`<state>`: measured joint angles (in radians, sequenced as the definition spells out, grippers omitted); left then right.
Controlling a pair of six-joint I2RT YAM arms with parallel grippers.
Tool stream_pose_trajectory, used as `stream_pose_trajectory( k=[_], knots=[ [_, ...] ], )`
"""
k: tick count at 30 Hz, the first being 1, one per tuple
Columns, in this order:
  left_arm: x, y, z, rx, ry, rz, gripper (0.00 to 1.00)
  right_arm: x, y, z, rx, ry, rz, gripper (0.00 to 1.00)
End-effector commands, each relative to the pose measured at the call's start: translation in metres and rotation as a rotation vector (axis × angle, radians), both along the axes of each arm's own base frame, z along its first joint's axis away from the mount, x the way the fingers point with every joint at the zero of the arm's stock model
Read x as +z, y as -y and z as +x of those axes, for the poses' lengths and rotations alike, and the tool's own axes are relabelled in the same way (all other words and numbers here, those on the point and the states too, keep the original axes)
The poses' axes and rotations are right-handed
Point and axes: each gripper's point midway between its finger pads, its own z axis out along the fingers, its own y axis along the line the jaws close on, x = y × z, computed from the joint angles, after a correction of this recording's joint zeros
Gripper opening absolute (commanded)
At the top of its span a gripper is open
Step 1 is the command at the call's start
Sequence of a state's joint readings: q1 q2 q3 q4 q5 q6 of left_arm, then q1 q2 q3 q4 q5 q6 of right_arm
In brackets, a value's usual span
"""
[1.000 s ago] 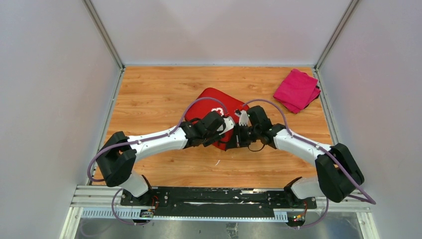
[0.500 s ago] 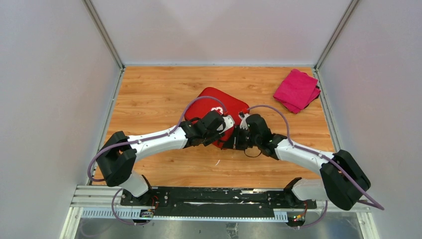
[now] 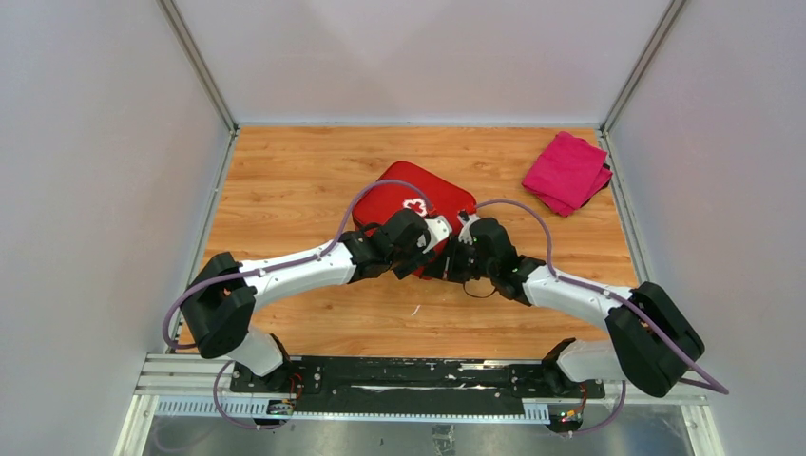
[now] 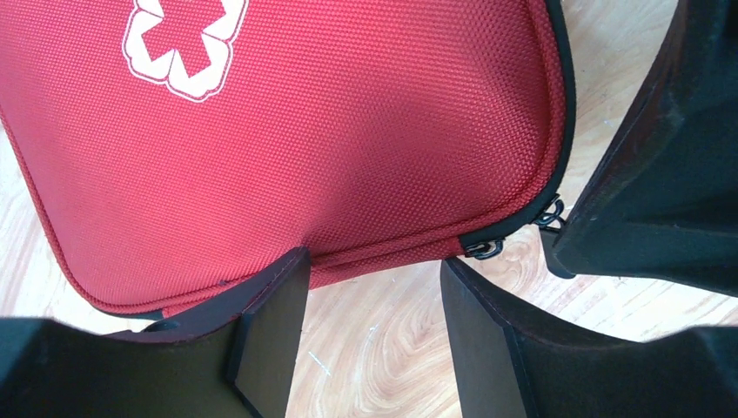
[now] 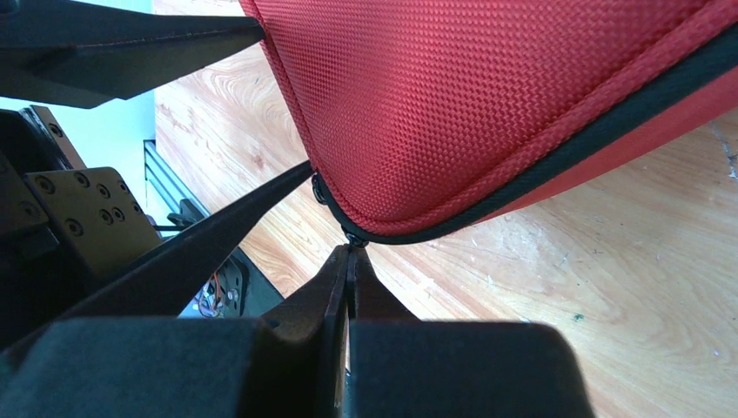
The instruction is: Organize the medicine kit
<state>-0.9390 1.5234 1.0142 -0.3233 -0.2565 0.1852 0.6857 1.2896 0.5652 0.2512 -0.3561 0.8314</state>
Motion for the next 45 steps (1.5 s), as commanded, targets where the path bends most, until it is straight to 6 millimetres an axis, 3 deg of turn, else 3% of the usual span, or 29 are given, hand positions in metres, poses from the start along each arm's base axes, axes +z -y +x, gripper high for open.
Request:
stream_pose_trajectory(
  k=[1, 6, 11, 14, 16, 19, 21, 25, 29, 36, 41, 45],
  knots=[
    [0.019, 0.013, 0.001, -0.012, 0.026, -0.085, 0.62, 0.017, -0.003, 0.013, -0.051, 0.055, 0.056, 0.00],
    [0.041, 0.014, -0.002, -0.047, 0.060, -0.134, 0.71, 0.014, 0.022, 0.023, -0.127, 0.051, 0.029, 0.00],
    [0.081, 0.011, 0.006, -0.028, 0.097, -0.302, 0.75, 0.011, 0.044, 0.035, -0.180, 0.051, 0.017, 0.00],
    [0.104, -0.013, 0.037, 0.134, 0.092, -0.475, 0.80, 0.011, 0.050, 0.039, -0.171, 0.054, 0.008, 0.00],
    [0.108, -0.039, 0.064, 0.285, 0.080, -0.566, 0.83, 0.013, 0.052, 0.042, -0.163, 0.061, -0.008, 0.00],
    [0.094, -0.081, 0.100, 0.516, 0.047, -0.639, 0.87, 0.013, 0.058, 0.046, -0.167, 0.068, -0.022, 0.00],
    [0.077, -0.097, 0.117, 0.597, -0.023, -0.700, 0.87, 0.014, 0.061, 0.048, -0.164, 0.070, -0.028, 0.00],
    [0.066, -0.098, 0.145, 0.615, -0.124, -0.880, 0.87, 0.016, 0.064, 0.049, -0.147, 0.073, -0.040, 0.00],
    [0.053, -0.086, 0.164, 0.583, -0.185, -0.893, 0.85, 0.015, 0.062, 0.047, -0.123, 0.068, -0.043, 0.00],
    [0.031, -0.066, 0.172, 0.548, -0.303, -0.920, 0.71, 0.014, 0.064, 0.048, -0.088, 0.075, -0.083, 0.00],
    [0.030, -0.063, 0.160, 0.534, -0.335, -0.940, 0.66, 0.014, 0.064, 0.055, -0.052, 0.080, -0.119, 0.00],
    [0.026, -0.061, 0.140, 0.521, -0.356, -0.931, 0.66, 0.014, 0.062, 0.058, -0.002, 0.081, -0.161, 0.00]
  ],
)
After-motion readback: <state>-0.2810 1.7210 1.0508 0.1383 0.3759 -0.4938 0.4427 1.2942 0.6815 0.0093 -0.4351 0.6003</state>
